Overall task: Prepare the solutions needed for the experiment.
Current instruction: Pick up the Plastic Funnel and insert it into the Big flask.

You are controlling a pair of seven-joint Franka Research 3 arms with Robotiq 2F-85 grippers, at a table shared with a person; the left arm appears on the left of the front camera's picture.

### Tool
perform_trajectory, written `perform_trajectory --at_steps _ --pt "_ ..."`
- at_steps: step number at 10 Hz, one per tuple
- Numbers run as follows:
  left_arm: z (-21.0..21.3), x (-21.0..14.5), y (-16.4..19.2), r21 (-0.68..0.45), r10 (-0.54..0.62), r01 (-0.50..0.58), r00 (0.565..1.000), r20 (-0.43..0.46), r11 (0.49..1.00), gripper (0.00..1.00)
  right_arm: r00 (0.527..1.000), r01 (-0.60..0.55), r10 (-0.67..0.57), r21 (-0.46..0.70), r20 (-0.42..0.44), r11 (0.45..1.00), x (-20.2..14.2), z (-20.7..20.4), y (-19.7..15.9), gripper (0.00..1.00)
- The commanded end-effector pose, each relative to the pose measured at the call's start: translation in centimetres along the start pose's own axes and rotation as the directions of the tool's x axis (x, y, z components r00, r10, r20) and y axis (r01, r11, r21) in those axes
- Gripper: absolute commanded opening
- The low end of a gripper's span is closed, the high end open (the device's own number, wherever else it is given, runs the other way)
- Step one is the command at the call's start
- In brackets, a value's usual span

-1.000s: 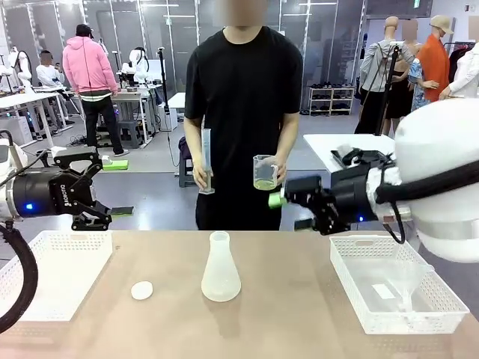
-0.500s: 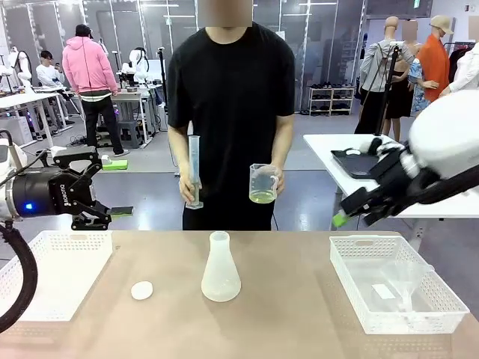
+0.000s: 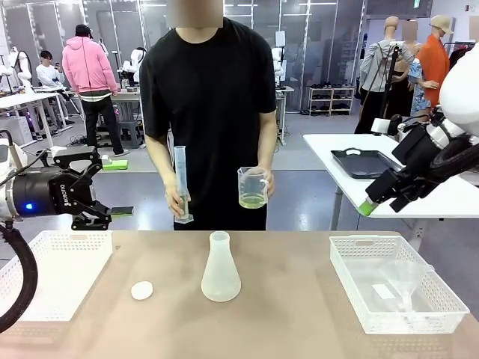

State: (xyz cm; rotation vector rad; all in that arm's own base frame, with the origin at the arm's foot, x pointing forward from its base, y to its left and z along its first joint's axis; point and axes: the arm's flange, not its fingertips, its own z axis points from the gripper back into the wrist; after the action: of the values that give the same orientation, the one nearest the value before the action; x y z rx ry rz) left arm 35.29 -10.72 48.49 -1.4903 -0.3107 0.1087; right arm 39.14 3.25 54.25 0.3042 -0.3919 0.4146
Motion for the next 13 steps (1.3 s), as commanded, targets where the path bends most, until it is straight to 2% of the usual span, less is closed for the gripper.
perform_trajectory --at_steps 1,5,6,7,8,9,11,13 --pt "-0.2 -0.2 -0.3 -0.024 0.019 -0.019 1.000 0.006 1.000 1.00 1.000 -0.003 0.003 0.006 0.009 1.000 0.0 -0.6 -0.2 1.00" --pt "-0.2 -0.2 -0.3 -0.024 0.019 -0.019 1.000 0.006 1.000 1.00 1.000 0.006 -0.006 0.003 -0.006 1.000 0.0 -0.4 -0.1 1.00" --pt "-0.2 -0.2 -0.3 -0.024 0.019 -0.019 1.000 0.006 1.000 1.00 0.995 -0.092 0.089 -0.058 -0.043 0.994 0.0 -0.8 -1.8 1.00" --pt "-0.2 -0.2 -0.3 -0.024 0.019 -0.019 1.000 0.006 1.000 1.00 0.969 -0.231 0.225 -0.050 -0.103 0.972 0.0 -1.1 -3.8 1.00" --pt "-0.2 -0.2 -0.3 -0.024 0.019 -0.019 1.000 0.006 1.000 1.00 0.942 -0.311 0.306 -0.021 -0.137 0.950 0.1 -1.2 -5.5 1.00" --pt "-0.2 -0.2 -0.3 -0.024 0.019 -0.019 1.000 0.006 1.000 1.00 0.893 -0.428 0.424 0.004 -0.149 0.904 0.3 -0.8 -7.1 1.00" --pt "-0.2 -0.2 -0.3 -0.024 0.019 -0.019 1.000 0.006 1.000 1.00 0.800 -0.571 0.559 0.007 -0.220 0.821 1.3 -0.4 -9.6 1.00" --pt "-0.2 -0.2 -0.3 -0.024 0.019 -0.019 1.000 0.006 1.000 1.00 0.720 -0.657 0.635 0.019 -0.281 0.754 2.6 -0.6 -10.8 1.00"
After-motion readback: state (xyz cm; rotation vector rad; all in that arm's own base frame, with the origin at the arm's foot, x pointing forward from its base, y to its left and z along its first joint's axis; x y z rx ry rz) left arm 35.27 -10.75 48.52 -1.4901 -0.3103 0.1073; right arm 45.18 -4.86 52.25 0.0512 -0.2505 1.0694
